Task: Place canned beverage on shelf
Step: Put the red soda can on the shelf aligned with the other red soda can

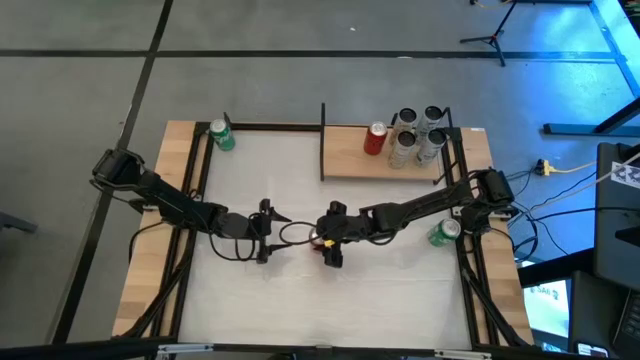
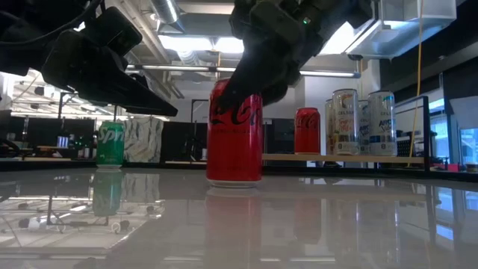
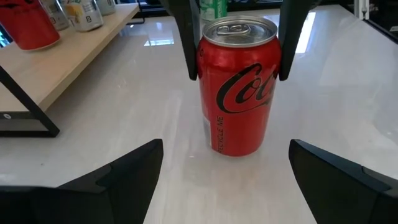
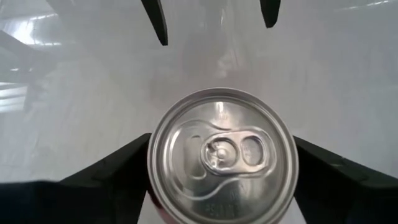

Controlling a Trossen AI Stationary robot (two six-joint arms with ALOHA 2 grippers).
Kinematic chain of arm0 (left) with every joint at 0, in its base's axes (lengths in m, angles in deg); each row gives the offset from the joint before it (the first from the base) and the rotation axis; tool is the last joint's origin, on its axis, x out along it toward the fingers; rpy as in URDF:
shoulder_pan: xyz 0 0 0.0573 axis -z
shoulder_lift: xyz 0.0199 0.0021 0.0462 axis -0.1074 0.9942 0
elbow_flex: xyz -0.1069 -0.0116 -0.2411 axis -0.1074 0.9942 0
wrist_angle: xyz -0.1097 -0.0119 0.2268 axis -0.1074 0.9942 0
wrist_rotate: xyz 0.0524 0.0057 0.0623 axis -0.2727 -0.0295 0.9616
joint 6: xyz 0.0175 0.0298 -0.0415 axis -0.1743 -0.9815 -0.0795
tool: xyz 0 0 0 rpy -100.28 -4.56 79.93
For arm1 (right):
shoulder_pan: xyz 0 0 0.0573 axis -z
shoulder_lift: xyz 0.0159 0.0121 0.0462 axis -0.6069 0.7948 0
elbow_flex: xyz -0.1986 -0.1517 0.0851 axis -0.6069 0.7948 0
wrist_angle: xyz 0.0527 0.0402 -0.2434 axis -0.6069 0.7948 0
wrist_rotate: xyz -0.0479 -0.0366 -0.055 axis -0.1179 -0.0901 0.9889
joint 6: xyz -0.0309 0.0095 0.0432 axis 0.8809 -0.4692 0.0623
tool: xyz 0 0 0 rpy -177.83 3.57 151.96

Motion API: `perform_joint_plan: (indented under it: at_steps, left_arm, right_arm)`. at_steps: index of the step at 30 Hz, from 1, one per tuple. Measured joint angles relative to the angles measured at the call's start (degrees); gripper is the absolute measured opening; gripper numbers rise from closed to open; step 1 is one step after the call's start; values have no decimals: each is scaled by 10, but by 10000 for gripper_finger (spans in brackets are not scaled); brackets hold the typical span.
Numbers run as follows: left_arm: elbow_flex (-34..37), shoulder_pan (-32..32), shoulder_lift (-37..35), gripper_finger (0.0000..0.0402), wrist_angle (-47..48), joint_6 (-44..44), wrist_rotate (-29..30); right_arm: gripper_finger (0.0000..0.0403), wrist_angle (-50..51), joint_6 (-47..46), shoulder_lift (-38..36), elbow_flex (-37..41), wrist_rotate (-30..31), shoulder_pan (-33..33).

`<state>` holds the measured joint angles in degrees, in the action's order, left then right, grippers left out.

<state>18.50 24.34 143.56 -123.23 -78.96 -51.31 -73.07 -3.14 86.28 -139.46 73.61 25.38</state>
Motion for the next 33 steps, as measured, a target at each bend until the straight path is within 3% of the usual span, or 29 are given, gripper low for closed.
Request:
perform_joint_plan:
  at_steps: [2,7,14,23,33]
  left_arm:
    - [0,0,0,338,0,0,0]
    - [0,0,0,338,0,0,0]
    - [0,0,0,338,0,0,0]
    - [0,0,0,338,-1,0,-1]
    - [0,0,0,338,-1,0,-1]
  right_arm:
    - [288,0,4,0,0,0,0]
    - [288,14,16,-10,1,-1,0]
    - [288,77,31,-96,1,21,0]
    - [288,232,46,-222,1,137,7]
    - [288,309,90,-296,4,164,87]
